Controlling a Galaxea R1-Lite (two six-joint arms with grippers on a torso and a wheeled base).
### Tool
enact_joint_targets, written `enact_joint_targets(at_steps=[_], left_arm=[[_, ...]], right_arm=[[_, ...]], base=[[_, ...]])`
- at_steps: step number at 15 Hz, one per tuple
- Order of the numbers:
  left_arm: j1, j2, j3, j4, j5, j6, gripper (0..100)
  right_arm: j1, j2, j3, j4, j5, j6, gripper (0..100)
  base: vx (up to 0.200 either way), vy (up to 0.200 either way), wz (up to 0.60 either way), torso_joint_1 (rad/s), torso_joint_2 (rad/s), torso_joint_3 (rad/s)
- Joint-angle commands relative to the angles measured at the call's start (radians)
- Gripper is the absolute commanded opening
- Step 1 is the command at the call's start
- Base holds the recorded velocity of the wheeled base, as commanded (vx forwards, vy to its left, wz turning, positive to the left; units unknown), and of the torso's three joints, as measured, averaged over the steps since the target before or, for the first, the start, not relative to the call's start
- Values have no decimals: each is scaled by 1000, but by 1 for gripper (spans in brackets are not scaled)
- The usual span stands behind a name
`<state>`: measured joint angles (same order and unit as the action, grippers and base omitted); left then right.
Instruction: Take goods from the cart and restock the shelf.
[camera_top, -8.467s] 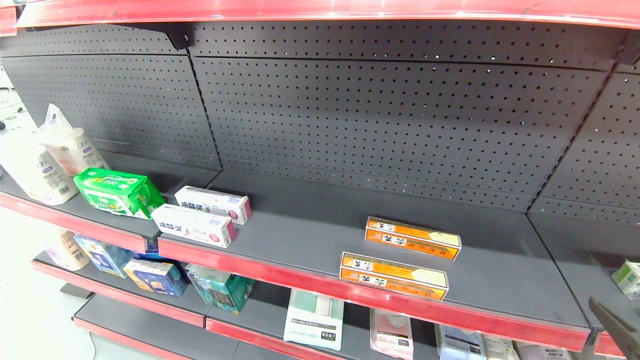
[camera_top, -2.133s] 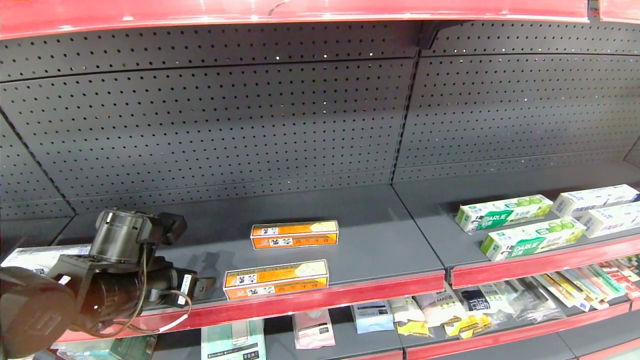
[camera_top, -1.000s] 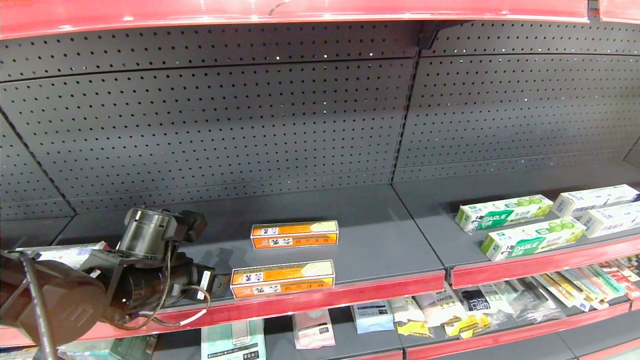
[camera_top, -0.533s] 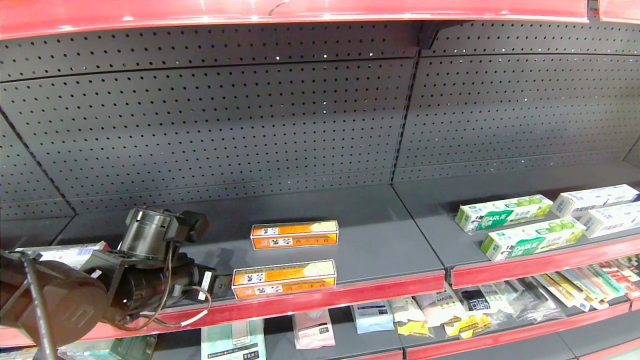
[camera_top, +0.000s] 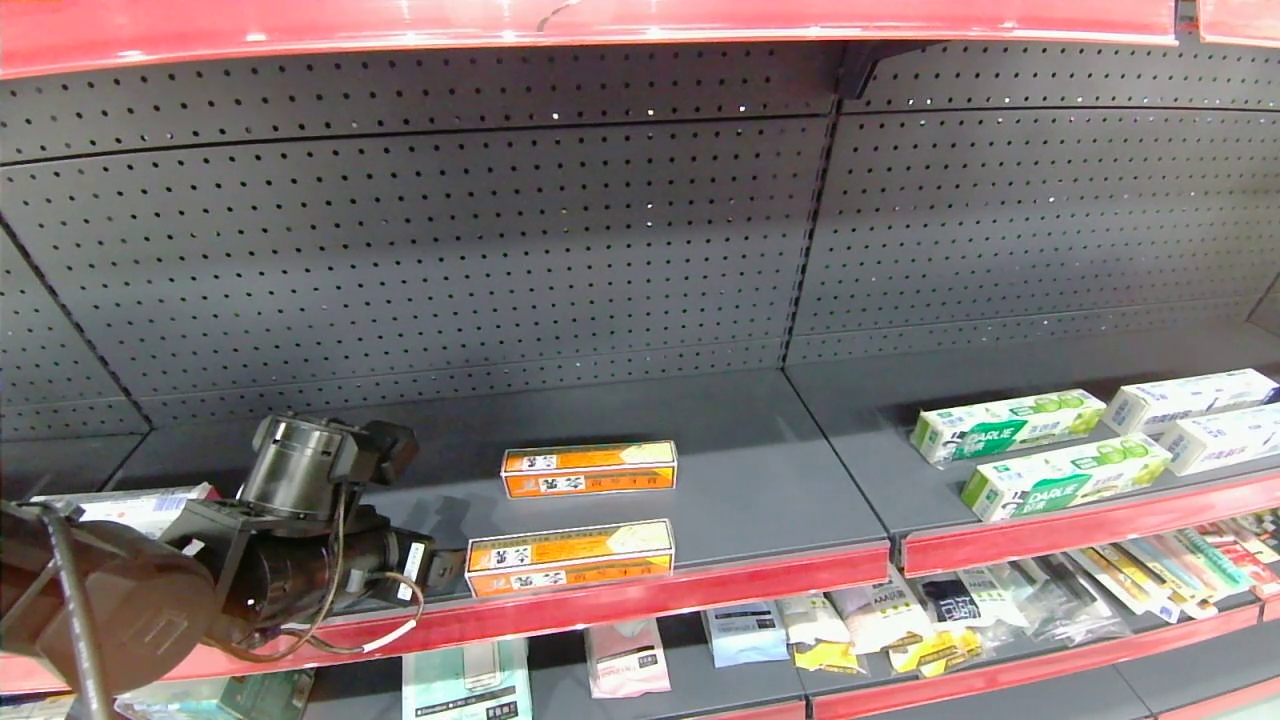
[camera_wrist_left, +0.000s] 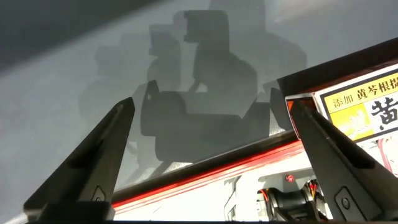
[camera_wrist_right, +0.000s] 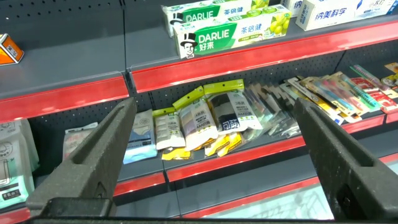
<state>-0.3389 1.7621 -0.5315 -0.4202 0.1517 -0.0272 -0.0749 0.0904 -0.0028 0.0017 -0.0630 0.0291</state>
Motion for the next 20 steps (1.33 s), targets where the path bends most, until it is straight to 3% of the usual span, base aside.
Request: enact_joint_targets(at_steps=[1, 20], left_arm=[[0, -4, 1, 0, 2, -2, 100], [-29, -9, -10, 1, 0, -2, 100]], right_arm=[[0, 2, 0, 0, 0, 0, 100], [0, 2, 0, 0, 0, 0, 100]], base=[[0, 0, 0, 0, 0, 0], [0, 0, 0, 0, 0, 0]])
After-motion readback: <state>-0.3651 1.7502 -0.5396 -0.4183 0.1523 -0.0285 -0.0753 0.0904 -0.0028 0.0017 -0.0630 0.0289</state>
